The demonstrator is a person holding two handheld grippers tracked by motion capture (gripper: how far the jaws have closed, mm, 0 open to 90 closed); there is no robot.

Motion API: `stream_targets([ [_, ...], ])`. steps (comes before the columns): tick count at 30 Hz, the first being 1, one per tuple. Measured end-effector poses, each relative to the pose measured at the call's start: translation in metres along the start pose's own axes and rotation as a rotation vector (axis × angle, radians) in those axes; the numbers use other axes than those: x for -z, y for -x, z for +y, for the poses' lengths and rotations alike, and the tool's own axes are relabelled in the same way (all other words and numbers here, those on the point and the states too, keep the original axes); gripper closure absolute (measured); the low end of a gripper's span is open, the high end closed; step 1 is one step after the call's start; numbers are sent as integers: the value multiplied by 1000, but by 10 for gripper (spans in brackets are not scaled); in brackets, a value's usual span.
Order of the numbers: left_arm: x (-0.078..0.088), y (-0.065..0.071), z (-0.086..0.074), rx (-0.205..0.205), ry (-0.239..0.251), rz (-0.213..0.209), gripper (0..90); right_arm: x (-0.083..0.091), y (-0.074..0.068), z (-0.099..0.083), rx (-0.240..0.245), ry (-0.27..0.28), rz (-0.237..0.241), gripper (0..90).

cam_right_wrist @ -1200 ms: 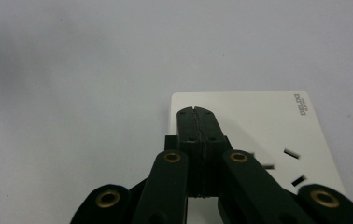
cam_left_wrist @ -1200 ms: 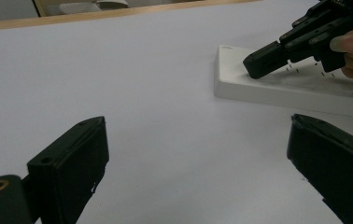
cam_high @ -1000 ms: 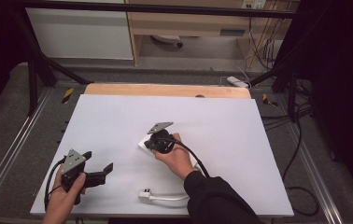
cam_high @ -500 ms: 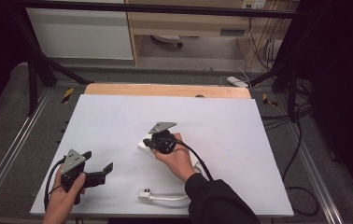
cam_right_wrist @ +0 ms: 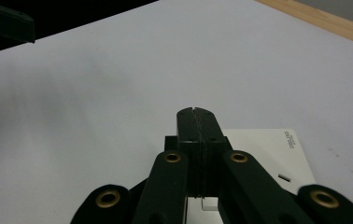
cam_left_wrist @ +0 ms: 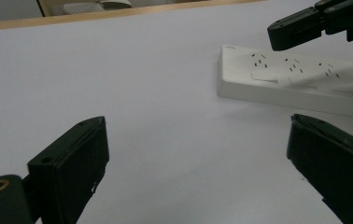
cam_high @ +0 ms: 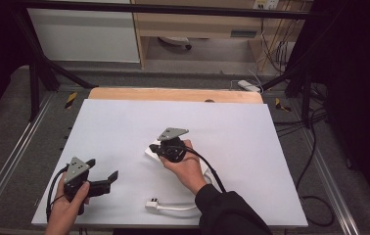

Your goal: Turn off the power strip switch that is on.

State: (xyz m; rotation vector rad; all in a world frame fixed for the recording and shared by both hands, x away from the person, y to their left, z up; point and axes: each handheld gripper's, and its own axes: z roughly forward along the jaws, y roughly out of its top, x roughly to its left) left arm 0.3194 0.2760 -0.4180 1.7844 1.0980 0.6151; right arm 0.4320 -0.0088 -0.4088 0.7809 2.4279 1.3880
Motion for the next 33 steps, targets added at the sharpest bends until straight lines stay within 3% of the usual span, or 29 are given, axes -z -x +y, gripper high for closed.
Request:
stream_targets([
  [26, 0, 0, 0, 0, 0, -3, 58, 17, 12, 7, -23, 24, -35, 900],
  [33, 0, -1, 0, 1, 0, 0, 58, 24, 15, 9, -33, 41, -40, 846],
])
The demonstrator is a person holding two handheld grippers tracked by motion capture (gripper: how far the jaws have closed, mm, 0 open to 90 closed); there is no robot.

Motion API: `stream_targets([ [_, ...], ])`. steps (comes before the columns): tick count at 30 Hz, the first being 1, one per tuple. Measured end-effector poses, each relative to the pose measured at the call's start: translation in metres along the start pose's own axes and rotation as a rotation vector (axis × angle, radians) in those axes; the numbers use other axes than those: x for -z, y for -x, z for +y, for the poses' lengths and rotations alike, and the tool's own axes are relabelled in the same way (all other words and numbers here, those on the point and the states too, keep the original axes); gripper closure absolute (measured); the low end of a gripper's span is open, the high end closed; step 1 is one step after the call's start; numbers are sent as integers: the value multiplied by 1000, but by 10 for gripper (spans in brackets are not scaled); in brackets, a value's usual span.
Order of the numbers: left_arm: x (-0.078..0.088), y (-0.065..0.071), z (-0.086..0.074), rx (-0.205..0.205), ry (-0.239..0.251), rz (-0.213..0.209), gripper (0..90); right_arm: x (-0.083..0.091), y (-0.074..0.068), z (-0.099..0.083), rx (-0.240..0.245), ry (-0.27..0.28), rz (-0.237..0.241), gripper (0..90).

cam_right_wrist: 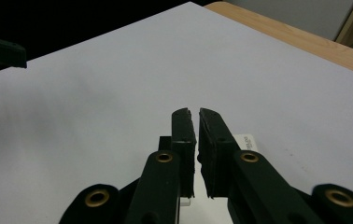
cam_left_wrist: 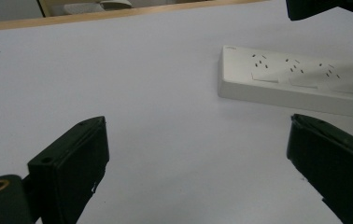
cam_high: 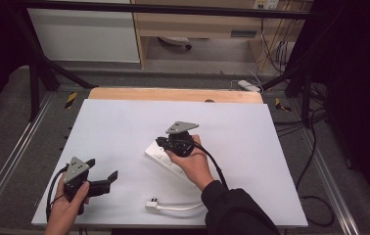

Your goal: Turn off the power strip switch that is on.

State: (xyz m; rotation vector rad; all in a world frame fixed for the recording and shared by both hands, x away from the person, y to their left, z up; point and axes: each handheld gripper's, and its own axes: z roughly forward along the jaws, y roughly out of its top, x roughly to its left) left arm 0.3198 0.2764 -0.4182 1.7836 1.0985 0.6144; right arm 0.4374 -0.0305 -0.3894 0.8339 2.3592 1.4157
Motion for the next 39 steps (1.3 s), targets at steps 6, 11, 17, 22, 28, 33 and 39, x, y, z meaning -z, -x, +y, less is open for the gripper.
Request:
stream_targets([
  [6, 0, 0, 0, -2, -2, -2, 58, 7, 3, 1, -4, 7, -11, 773],
  [11, 0, 0, 1, -11, -2, 1, 58, 14, 6, 2, -17, 24, -21, 688],
  [17, -1, 1, 0, -5, -2, -2, 58, 28, 13, 1, -48, 40, -50, 515],
  [22, -1, 2, 0, -5, -3, -3, 58, 46, 22, -1, -77, 61, -74, 451],
  [28, -1, 2, -1, -6, -6, 2, 58, 71, 34, -5, -108, 87, -99, 378],
  [33, -1, 2, -1, -13, -10, 2, 58, 91, 44, -11, -137, 108, -127, 248],
  [39, -2, 3, -1, -6, -10, -2, 58, 114, 54, -23, -167, 132, -167, 89],
])
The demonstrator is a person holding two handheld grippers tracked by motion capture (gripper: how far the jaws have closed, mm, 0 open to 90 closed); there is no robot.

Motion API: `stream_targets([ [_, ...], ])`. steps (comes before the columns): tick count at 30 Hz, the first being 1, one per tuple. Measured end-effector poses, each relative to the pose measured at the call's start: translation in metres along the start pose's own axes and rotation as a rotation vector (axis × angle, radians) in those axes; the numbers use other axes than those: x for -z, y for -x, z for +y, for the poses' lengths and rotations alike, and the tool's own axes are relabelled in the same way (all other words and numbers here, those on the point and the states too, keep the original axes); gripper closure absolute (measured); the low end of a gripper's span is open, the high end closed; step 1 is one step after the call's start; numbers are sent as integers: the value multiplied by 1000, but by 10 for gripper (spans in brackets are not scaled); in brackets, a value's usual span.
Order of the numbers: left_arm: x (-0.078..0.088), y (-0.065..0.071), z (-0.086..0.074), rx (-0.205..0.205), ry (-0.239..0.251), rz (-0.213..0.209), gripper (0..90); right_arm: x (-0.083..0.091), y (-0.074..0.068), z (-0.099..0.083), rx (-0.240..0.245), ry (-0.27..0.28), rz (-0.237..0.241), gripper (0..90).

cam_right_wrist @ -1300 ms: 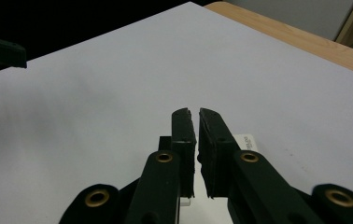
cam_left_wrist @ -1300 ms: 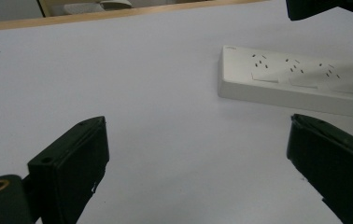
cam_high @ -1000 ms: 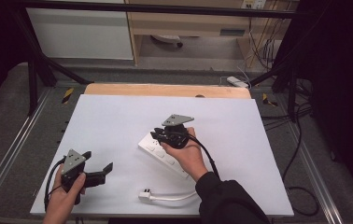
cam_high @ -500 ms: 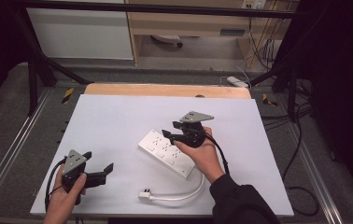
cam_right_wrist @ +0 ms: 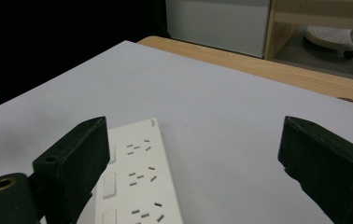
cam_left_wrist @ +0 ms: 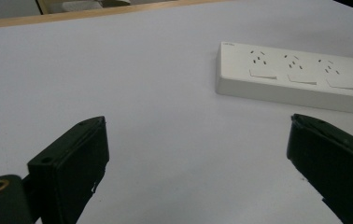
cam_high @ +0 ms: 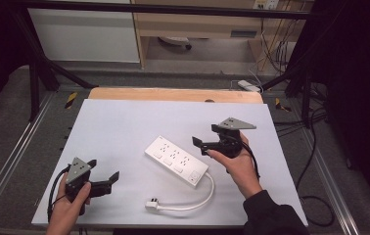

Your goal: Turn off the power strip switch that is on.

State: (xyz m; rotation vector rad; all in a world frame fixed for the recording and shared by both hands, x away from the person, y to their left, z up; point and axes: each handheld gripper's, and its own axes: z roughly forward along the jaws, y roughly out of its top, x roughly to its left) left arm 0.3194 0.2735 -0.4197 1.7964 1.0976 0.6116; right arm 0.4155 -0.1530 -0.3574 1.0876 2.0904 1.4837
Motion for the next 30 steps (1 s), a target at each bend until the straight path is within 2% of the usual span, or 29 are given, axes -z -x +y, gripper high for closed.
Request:
stream_targets([
  [6, 0, 0, 0, 1, 2, -2, 57, 28, 14, -22, 19, 32, -32, 44],
  [10, 0, 0, 0, 4, 2, -1, 57, 47, 21, -42, 3, 44, -52, 44],
  [16, 1, 1, -1, 5, 3, -1, 57, 66, 30, -70, 27, 20, -114, 58],
  [21, 0, 1, -1, 7, 2, -1, 58, 75, 41, -89, 45, 5, -146, 52],
  [24, 1, 1, 0, 9, 5, -1, 58, 76, 47, -100, 34, 3, -145, 47],
  [30, 3, 1, 0, 11, 7, -4, 58, 73, 57, -114, 17, -42, -171, 40],
])
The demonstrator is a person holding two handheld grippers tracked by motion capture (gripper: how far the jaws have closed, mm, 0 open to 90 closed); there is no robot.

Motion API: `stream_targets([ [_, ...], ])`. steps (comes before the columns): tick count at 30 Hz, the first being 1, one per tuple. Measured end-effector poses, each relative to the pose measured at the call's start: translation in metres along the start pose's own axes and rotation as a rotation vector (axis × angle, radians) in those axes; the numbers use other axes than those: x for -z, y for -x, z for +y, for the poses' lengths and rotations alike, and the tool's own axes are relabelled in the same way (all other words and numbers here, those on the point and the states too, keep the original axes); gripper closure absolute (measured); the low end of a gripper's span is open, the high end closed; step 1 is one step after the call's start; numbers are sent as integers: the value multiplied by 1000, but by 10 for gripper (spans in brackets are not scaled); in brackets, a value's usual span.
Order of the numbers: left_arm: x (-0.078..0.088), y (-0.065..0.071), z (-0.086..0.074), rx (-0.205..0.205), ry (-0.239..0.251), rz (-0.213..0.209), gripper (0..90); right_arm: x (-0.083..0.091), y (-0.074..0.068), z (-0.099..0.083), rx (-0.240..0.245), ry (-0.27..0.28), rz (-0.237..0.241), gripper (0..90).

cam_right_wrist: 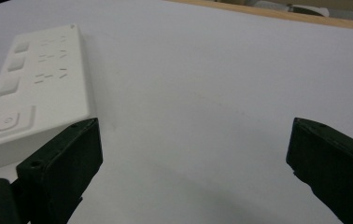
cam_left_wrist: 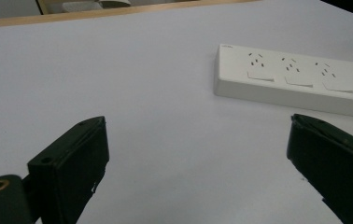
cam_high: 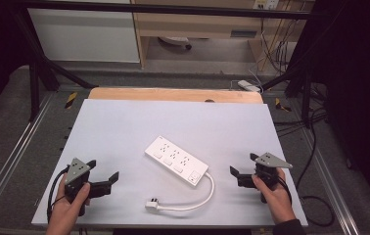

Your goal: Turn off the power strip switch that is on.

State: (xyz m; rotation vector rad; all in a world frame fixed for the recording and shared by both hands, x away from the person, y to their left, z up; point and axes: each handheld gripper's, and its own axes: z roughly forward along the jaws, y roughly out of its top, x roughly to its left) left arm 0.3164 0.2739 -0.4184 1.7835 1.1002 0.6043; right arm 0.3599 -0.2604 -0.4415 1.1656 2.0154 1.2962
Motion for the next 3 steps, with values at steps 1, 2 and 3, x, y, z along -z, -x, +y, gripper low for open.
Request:
stream_targets([
  [1, 0, 0, 0, 1, -2, -1, 58, -1, 2, -1, -4, -6, -9, 36],
  [2, 1, 0, 0, 5, -2, -3, 57, -2, 4, -2, -15, -17, -22, 34],
  [3, 1, 1, 0, 9, 1, -6, 58, -3, 6, -3, -20, -29, -43, 34],
])
